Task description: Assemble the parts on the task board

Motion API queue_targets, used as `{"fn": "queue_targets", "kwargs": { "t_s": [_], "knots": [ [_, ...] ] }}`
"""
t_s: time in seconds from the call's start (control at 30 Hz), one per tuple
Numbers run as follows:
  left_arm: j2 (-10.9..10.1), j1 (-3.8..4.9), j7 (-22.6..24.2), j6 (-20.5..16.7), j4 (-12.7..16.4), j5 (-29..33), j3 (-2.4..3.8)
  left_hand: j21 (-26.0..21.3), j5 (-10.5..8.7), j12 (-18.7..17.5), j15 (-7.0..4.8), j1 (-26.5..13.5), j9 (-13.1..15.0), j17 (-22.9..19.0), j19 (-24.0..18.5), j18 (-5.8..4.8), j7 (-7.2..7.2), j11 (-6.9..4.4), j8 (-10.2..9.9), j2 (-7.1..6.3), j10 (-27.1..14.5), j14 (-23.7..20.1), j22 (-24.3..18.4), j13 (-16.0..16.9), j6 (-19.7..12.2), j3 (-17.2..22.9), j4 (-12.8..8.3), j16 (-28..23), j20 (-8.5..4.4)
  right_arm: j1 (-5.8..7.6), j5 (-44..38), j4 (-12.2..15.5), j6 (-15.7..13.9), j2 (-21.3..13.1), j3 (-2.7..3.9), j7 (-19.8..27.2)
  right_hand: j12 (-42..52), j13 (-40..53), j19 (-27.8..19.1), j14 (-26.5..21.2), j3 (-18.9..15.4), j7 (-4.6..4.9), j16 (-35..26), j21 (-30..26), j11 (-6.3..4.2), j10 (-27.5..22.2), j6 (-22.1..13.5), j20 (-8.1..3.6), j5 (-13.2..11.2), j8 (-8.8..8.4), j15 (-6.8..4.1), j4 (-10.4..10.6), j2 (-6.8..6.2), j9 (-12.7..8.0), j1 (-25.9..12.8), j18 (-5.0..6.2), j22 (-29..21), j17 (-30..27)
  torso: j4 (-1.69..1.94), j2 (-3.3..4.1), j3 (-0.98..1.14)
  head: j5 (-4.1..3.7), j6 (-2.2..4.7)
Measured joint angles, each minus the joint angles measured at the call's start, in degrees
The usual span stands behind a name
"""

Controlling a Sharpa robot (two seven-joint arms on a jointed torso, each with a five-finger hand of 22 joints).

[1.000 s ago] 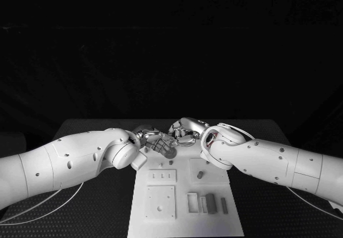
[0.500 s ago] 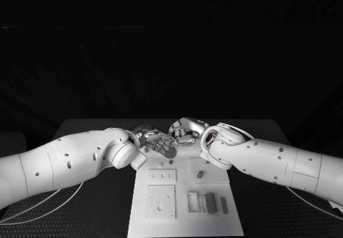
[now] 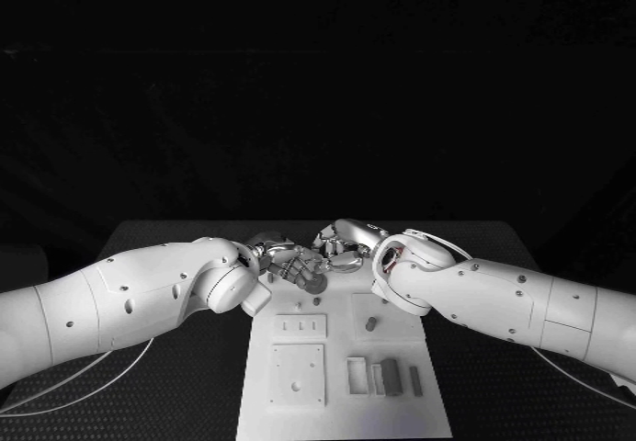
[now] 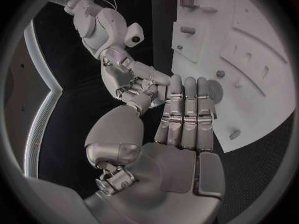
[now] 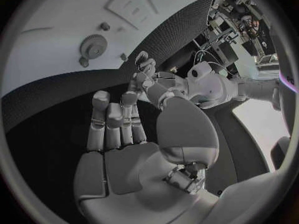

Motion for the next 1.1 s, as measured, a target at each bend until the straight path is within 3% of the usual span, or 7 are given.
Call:
{"fn": "queue_targets", "kwargs": {
  "t_s": [0.13, 0.27, 0.33, 0.5, 0.57, 0.77, 1.1],
  "knots": [
    [-0.03, 0.00, 0.00, 0.52, -0.21, -0.56, 0.04, 0.00, -0.01, 0.29, -0.01, -0.27, 0.16, 0.28, 0.20, 0.00, -0.73, 0.07, 0.16, 0.26, 0.10, 0.01, 0.29, 0.51, 0.73, -0.19, -0.18, 0.27, -0.20, -0.08, 0.67, -0.01, -0.01, -0.27, -0.02, 0.16, -0.44, 0.00, -0.13, -0.35, -0.01, -0.01, -0.42, 0.00, 0.41, -0.86, 0.19, 0.12, 0.00, -0.05, 0.10, 0.48, -1.29, -0.01, -1.29, 0.00, 0.00, -0.08, -0.03, 0.01, 0.02, 0.00, 0.01],
    [-0.04, 0.00, 0.00, 1.30, -0.48, -1.14, 0.05, 0.00, -0.02, 0.62, -0.21, -0.28, 0.51, 0.53, 0.20, 0.00, -1.14, -0.12, 0.16, 0.26, 0.29, 0.21, 0.55, 0.99, 1.14, -0.41, -0.38, 0.57, -0.20, -0.19, 1.33, -0.01, -0.06, -0.53, -0.02, 0.46, -0.44, 0.00, -0.22, -0.49, -0.02, 0.05, -0.46, 0.00, 0.51, -0.95, 1.15, 0.20, -0.02, -0.58, 0.05, 0.50, -1.36, -0.30, -1.40, 0.00, 0.00, -0.13, -0.07, 0.01, 0.04, 0.05, 0.01],
    [-0.07, 0.01, -0.02, 1.72, -0.54, -1.40, 0.09, 0.00, -0.02, 0.62, -0.21, -0.34, 0.90, 0.55, 0.20, 0.00, -1.43, -0.12, 0.16, 0.19, 0.29, 0.21, 0.61, 1.17, 1.43, -0.47, -0.32, 0.67, -0.20, -0.24, 1.78, -0.01, -0.11, -0.76, -0.03, 0.58, -0.93, -0.06, -0.54, -1.11, -0.41, 0.33, -1.03, -0.31, 0.90, -1.99, 1.68, 0.53, -0.02, -1.25, 0.29, 0.90, -2.66, -0.31, -2.71, 0.00, 0.00, -0.22, -0.07, 0.01, 0.05, 0.01, -0.03],
    [-0.68, 0.08, -0.31, 2.98, -0.99, -2.43, 0.13, 0.31, -0.03, 0.89, -0.21, -0.56, 0.96, 0.69, 0.41, 0.00, -1.84, -0.12, 0.38, 0.43, 0.29, 0.21, 0.80, 1.46, 1.86, -0.63, -0.47, 0.67, -0.41, -0.35, 4.45, -0.66, -0.52, -2.33, -0.15, 1.45, -5.20, -2.45, -5.66, -6.02, -2.84, 6.30, -5.72, -4.03, 3.90, -8.06, -2.29, 2.10, 0.01, -5.20, 3.29, 0.73, -4.63, -1.48, -5.97, -0.89, -0.51, -2.11, -0.07, 0.01, 0.05, -0.04, -0.09],
    [-0.88, 0.08, -0.54, 3.33, -1.15, -2.89, 0.11, 0.31, -0.03, 0.89, -0.21, -0.54, 0.96, 0.72, 0.40, 0.00, -1.85, -0.12, 0.39, 0.44, 0.29, 0.21, 0.81, 1.54, 1.86, -0.63, -0.47, 0.67, -0.41, -0.38, 6.03, -0.74, -0.99, -3.03, -0.15, 2.05, -7.16, -4.28, -7.82, -7.84, -3.33, 7.37, -7.88, -5.80, 4.94, -9.88, -4.48, 3.07, 0.01, -6.30, 4.30, 0.59, -5.18, -1.78, -5.66, -0.88, -1.12, -3.31, -0.07, 0.01, 0.08, 0.07, -0.12],
    [-1.03, 0.07, -1.39, 4.29, -1.26, -4.60, 0.10, 0.31, -0.23, 0.89, -0.21, -0.23, 1.20, 0.79, 0.40, 0.00, -1.85, -0.11, 0.39, 0.73, 0.29, 0.21, 0.94, 1.77, 1.86, -0.79, -0.63, 0.67, -0.41, -0.54, 10.89, -0.50, -3.26, -5.03, -0.14, 4.83, -8.16, -6.72, -8.93, -8.52, -3.99, 7.71, -8.95, -6.86, 5.52, -10.48, -6.01, 4.18, 0.01, -6.88, 4.95, 0.75, -5.57, -1.88, -5.27, -0.84, -1.54, -4.44, -0.07, 0.02, 0.12, 0.26, -0.17],
    [-1.17, 0.07, -3.63, 5.61, -1.42, -9.63, 0.08, 0.73, -0.23, 1.74, -0.69, -0.44, 2.00, 1.32, 0.72, 0.00, -1.85, -0.46, 0.64, 1.06, 0.64, 0.69, 1.69, 2.92, 1.86, -1.11, -0.94, 1.33, -0.72, -0.52, 17.07, -0.21, -6.40, -8.04, 0.15, 8.19, -8.16, -7.55, -8.92, -8.62, -4.15, 7.83, -8.95, -6.86, 5.52, -10.47, -6.32, 4.19, 0.01, -7.18, 5.06, 0.91, -5.57, -1.95, -5.27, -0.85, -1.54, -4.64, -0.07, 0.01, 0.15, 0.53, -0.41]
  ]
}}
